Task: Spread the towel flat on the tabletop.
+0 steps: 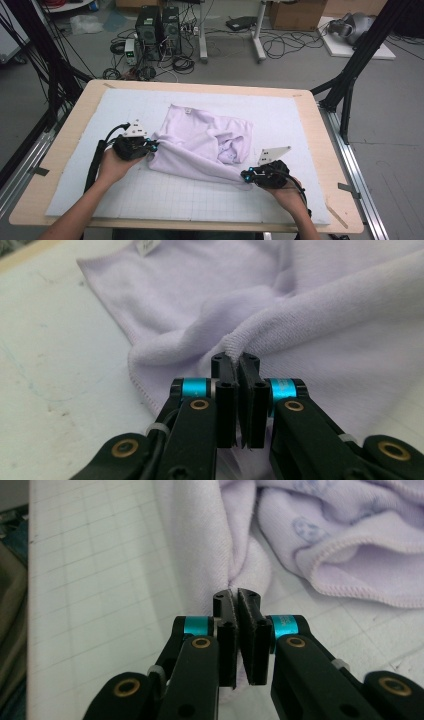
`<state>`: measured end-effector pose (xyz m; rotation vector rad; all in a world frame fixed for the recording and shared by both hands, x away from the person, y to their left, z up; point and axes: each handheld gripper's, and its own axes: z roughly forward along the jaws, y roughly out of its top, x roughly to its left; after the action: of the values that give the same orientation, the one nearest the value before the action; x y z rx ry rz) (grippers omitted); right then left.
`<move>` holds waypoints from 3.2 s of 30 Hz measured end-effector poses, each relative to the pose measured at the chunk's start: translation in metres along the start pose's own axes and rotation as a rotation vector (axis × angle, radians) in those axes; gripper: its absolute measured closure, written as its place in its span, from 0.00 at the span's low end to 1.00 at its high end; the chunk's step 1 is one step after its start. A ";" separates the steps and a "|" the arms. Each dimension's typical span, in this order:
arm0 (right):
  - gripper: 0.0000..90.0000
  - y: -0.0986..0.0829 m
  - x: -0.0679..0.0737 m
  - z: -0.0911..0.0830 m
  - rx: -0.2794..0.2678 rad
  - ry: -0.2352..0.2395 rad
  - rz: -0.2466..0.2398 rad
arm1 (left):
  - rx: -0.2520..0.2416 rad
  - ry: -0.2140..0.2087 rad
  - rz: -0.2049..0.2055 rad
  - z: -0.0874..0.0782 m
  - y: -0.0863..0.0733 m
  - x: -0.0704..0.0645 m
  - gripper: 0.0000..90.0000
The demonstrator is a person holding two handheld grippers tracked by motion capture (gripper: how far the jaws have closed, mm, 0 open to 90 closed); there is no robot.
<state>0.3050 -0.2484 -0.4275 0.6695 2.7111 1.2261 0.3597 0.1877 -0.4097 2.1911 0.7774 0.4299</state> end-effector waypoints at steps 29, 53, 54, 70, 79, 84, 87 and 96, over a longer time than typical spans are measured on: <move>0.74 0.013 0.010 0.024 -0.027 0.043 -0.057 | 0.037 -0.141 0.088 0.004 -0.027 -0.049 0.66; 0.87 0.046 0.085 -0.012 -0.170 0.247 -0.176 | -0.115 -0.118 0.174 -0.124 -0.007 -0.061 0.98; 0.82 0.048 0.089 -0.015 -0.182 0.247 -0.183 | -0.121 -0.124 0.174 -0.125 -0.009 -0.061 0.96; 0.68 0.033 0.041 0.039 -0.033 0.104 -0.114 | 0.068 -0.200 0.107 -0.025 -0.054 -0.053 0.68; 0.98 0.029 0.039 0.057 0.008 0.129 -0.116 | 0.070 -0.198 0.135 -0.025 -0.048 -0.058 0.97; 1.00 0.026 0.044 0.031 -0.038 0.120 -0.112 | 0.021 -0.186 0.112 -0.040 -0.045 -0.058 0.97; 1.00 0.022 0.049 0.011 -0.082 0.107 -0.107 | -0.010 -0.174 0.102 -0.052 -0.042 -0.059 0.97; 0.85 0.021 0.047 0.006 -0.071 0.071 -0.105 | -0.014 -0.136 0.098 -0.051 -0.042 -0.051 0.71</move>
<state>0.2717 -0.2124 -0.4116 0.4784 2.7048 1.3380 0.2777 0.2044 -0.4112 2.2258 0.5935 0.3292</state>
